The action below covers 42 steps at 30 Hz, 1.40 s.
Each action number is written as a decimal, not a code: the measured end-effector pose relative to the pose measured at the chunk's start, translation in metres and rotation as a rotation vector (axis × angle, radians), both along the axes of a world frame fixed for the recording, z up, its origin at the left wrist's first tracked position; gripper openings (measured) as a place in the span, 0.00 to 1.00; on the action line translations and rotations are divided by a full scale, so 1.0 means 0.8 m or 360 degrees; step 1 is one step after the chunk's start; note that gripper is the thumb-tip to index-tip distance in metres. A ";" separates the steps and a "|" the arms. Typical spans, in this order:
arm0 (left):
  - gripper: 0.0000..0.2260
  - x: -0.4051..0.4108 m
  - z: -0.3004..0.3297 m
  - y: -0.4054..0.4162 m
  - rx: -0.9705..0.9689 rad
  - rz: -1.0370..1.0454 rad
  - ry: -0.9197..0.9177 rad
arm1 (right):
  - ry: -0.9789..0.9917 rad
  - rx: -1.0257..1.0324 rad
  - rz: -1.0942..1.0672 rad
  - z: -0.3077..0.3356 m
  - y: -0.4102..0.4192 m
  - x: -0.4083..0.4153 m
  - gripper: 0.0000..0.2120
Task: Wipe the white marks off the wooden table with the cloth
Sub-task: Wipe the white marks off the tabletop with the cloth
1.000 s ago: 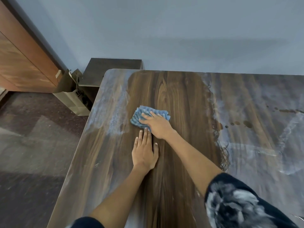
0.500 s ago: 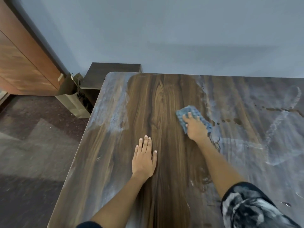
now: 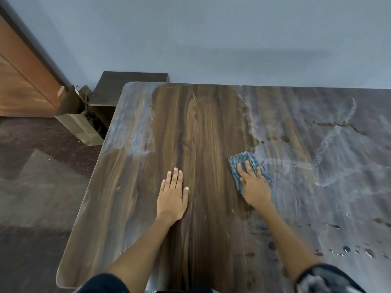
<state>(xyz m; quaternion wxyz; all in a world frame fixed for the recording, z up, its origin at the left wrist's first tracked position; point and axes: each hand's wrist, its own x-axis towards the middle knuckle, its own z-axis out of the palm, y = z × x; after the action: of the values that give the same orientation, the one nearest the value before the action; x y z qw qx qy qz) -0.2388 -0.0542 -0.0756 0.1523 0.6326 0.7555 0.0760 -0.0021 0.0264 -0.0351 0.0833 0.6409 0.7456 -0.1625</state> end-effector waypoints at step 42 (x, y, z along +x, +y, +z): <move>0.24 -0.023 -0.006 -0.065 0.0038 -0.0264 -0.0030 | 0.0167 0.0050 0.0170 -0.017 -0.136 -0.075 0.23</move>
<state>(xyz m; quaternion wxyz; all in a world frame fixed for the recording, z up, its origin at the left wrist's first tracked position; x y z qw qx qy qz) -0.2568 -0.1060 -0.0801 0.1576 0.6941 0.6980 0.0782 -0.0623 -0.0824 -0.0489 0.0426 0.5920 0.7845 -0.1795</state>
